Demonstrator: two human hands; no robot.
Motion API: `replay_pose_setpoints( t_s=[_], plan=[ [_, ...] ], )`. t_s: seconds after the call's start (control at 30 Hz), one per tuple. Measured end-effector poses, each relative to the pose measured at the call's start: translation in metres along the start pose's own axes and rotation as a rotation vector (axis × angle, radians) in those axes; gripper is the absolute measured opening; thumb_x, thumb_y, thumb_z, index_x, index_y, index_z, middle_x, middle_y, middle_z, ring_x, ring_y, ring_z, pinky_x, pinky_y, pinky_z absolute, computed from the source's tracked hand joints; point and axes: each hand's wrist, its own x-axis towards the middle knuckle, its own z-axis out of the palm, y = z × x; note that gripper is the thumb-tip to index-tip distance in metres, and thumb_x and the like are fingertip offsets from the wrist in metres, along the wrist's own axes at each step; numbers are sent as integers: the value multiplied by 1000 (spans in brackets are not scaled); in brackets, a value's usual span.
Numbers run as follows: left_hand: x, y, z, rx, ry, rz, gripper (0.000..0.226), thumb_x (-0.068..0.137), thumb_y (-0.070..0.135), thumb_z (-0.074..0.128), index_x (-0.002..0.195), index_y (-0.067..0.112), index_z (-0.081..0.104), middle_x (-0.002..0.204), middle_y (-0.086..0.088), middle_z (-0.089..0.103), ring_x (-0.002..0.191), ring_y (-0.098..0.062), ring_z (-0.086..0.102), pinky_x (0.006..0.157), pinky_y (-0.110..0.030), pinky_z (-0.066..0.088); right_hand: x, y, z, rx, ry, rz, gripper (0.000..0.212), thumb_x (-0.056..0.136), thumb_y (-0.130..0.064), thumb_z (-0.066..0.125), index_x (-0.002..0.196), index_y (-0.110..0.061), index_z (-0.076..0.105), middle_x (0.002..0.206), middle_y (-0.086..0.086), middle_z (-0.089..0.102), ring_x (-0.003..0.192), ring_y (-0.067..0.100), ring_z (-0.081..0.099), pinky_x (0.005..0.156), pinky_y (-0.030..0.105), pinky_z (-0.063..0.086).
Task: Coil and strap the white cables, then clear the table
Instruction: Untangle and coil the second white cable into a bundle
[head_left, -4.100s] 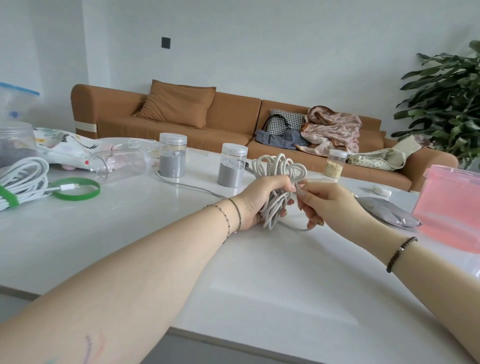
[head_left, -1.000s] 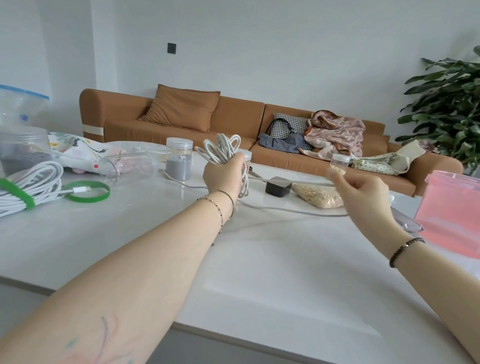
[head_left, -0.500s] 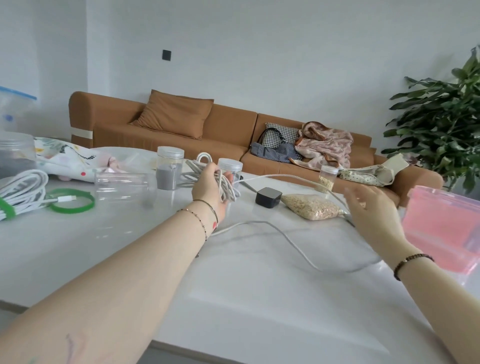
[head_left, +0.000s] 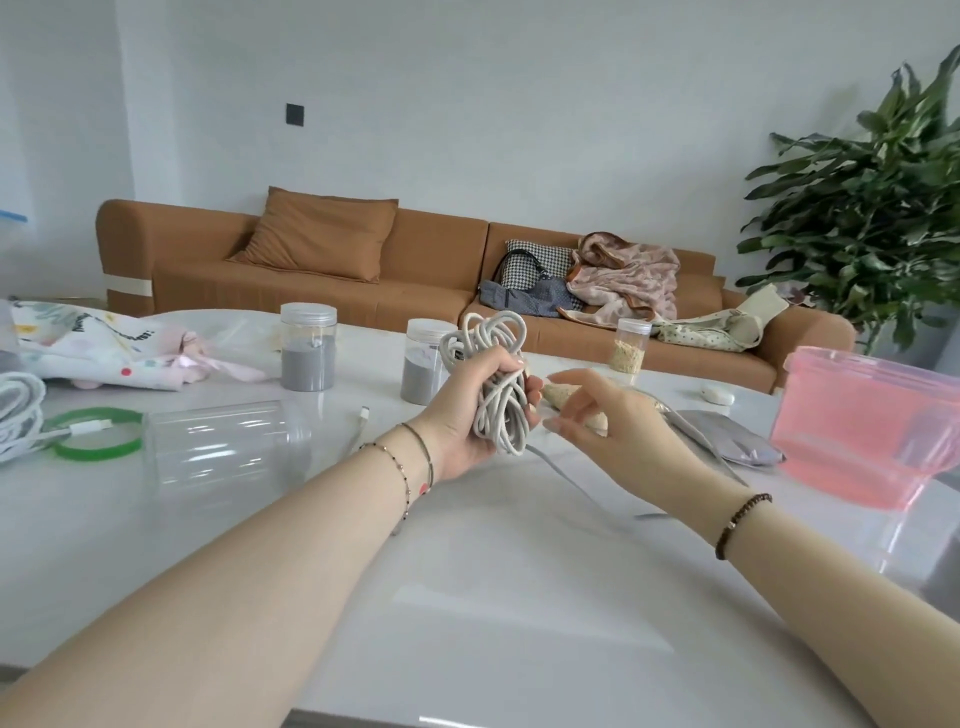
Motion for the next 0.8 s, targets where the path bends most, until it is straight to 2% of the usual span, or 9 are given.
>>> replay_pose_setpoints(
  t_s=[0.1,0.2,0.27,0.4,0.47,0.57,0.67,0.73,0.8],
  plan=[
    [-2,2,-1,-23,-13,-33,26,86,14,55,64,8,68,76,-10,60,69,-18,57,56,-24,51,2,0,2,-1,18,-1,20,87,-35,73,101,-22,71,95,-8,56,87,10,54,77,22,39],
    [0,-2,2,-2,-9,-22,20,90,12,53,75,8,66,81,-8,65,81,-18,64,63,-27,52,1,-1,1,19,25,-10,18,90,-31,70,90,-13,66,97,-5,58,86,14,55,78,25,40],
    [3,-5,4,90,11,-17,15,91,12,53,83,8,65,79,-7,67,78,-16,67,67,-29,54,1,-1,-4,25,-12,24,19,92,-32,68,86,-16,59,84,-5,63,79,16,58,74,34,47],
    [1,-8,2,250,33,-60,20,94,14,51,96,4,68,90,-11,70,74,-16,68,63,-26,58,1,-5,-12,-152,-23,9,35,87,-46,70,75,-19,52,67,-5,56,65,19,52,63,42,48],
    [0,-10,2,305,52,-69,20,94,15,51,94,4,68,97,-12,69,74,-19,63,63,-27,57,0,-8,-14,-331,6,2,45,83,-60,66,68,-22,47,63,-5,55,63,21,52,56,37,44],
    [0,-12,2,329,47,-95,18,96,18,49,94,6,63,98,-14,73,91,-28,67,74,-29,57,0,-10,-21,-527,32,41,57,79,-73,58,64,-19,47,60,-3,54,60,22,51,50,30,33],
    [-1,-11,3,363,44,-153,19,96,23,48,97,8,61,95,-14,74,90,-26,73,86,-30,51,-1,-5,-24,-579,33,3,48,89,-64,54,72,-18,56,67,-4,60,65,21,52,52,30,36],
    [-1,-10,2,360,68,-175,21,95,24,49,99,7,61,98,-18,74,77,-20,71,83,-29,50,-2,0,-26,-516,15,-30,29,97,-47,54,77,-25,55,74,-8,57,73,20,54,57,31,42],
    [-1,-9,2,338,85,-195,23,95,24,50,99,5,62,93,-18,73,68,-17,66,77,-27,51,-1,2,-29,-482,35,-71,20,99,-37,53,83,-27,60,78,-10,52,78,18,54,53,27,32]
  ],
)
